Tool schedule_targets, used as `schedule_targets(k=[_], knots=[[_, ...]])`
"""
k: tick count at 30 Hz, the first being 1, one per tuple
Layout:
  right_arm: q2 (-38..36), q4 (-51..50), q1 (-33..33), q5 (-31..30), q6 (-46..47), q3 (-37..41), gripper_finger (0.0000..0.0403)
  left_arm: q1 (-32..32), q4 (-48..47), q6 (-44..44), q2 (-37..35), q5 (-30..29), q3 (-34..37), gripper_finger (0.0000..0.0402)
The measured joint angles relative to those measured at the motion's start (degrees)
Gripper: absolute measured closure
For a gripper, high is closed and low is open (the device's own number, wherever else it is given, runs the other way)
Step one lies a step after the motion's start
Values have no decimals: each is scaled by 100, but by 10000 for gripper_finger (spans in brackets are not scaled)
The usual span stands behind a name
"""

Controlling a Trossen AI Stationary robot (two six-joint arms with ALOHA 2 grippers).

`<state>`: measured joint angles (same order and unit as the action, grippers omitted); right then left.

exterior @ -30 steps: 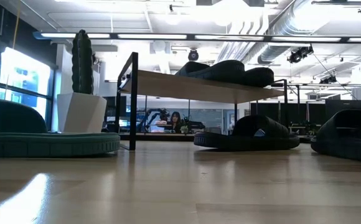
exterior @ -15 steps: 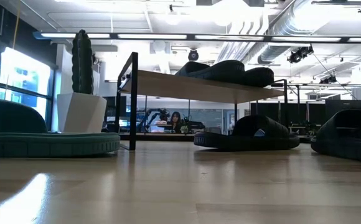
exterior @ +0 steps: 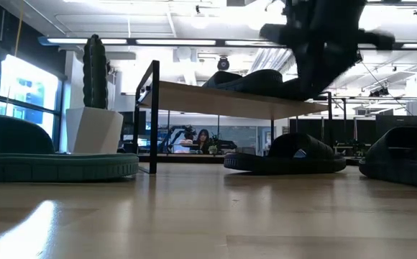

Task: Pick and place slides into the shelf
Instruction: Put the black slipper under the shelf

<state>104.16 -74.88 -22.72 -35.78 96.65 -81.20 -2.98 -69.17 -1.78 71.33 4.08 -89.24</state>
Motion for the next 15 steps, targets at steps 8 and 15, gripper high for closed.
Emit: schedule_targets(k=[8,15], knots=[[9,1534,174,115,257,1102,304,2,-158,370,0,0,-1,236],[9,1301,517,419,512,1447,304,1,-311,494,-2,0,0,236]])
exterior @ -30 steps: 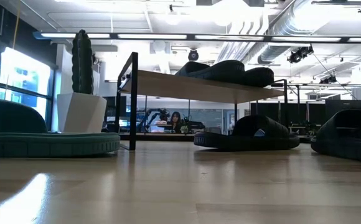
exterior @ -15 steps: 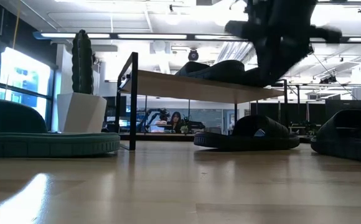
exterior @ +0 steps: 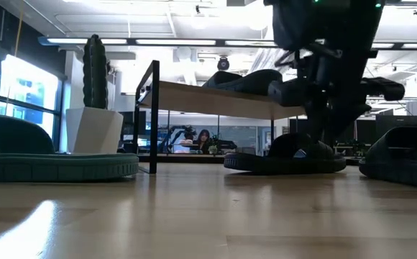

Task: Pick and place slides into the shelf
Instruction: Put the black slipper under the shelf

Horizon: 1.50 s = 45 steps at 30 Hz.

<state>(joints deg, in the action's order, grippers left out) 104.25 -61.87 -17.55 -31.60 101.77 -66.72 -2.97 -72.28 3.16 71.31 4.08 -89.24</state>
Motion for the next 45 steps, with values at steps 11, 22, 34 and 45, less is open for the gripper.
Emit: schedule_targets(k=[11,22,34,45], knots=[[0,-32,191,-369,-279,16,301,-1,10,-31,0,-2,-1,236],[59,-102,346,-886,-281,14,188,-1,16,-64,0,-2,1,236],[680,-282,600,-669,27,11,179,1,19,-201,0,-2,1,236],[682,-714,775,-716,381,11,183,-1,23,-206,0,-2,-1,236]])
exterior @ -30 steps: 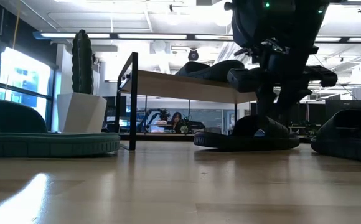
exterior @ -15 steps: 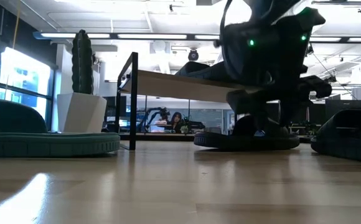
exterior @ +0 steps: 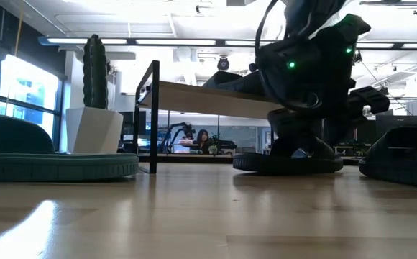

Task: Pick and place slides into the shelf
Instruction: Put the black slipper under the shelf

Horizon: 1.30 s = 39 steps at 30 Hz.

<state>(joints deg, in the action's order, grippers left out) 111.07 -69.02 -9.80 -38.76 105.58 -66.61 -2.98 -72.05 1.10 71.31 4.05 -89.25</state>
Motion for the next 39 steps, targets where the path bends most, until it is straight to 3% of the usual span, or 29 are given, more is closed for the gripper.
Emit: schedule_targets(k=[6,9,18,20,30,36,39], knots=[[0,5,175,112,-8,0,186,0,0,2,0,0,0,236],[0,5,207,172,-9,0,207,0,0,4,0,0,1,236],[0,-74,163,182,-12,2,375,0,-1,11,0,0,0,236],[0,-74,101,149,-23,2,394,2,-2,11,0,0,2,236],[-189,-301,-734,300,356,-82,400,1,-4,86,0,0,1,236],[-284,-1627,-1438,-1,471,-780,401,0,0,235,0,0,1,236],[-284,-2066,-1780,-237,13,-1195,402,2,2,327,0,0,0,236]])
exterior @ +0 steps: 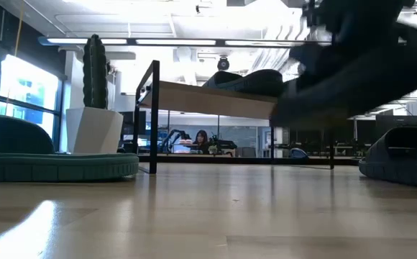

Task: Pick and place slides into the shelf
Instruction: Put the black slipper under the shelf

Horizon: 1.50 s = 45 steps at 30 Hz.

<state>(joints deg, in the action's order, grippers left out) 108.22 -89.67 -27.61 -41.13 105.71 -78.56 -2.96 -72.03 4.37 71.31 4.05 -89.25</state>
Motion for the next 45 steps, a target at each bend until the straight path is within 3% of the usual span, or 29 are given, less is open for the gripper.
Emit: schedule_targets(k=[3,10,23,26,30,37,45], knots=[[-29,-4,-280,-259,-617,-356,402,0,2,34,0,0,0,236],[-305,-37,-578,-80,-1168,-847,402,-1,21,124,0,35,2,236],[-848,330,-833,-176,-1661,-802,403,-1,78,184,0,44,2,236],[-824,634,-715,-319,-1727,-358,403,0,212,183,0,44,2,236],[-849,1129,-555,-35,-1670,554,403,0,314,183,0,44,2,236],[-1217,2292,-212,-485,-1515,1791,403,0,344,135,0,44,1,236],[-1502,4775,835,-408,-3492,2789,403,-2,345,80,0,44,2,236]])
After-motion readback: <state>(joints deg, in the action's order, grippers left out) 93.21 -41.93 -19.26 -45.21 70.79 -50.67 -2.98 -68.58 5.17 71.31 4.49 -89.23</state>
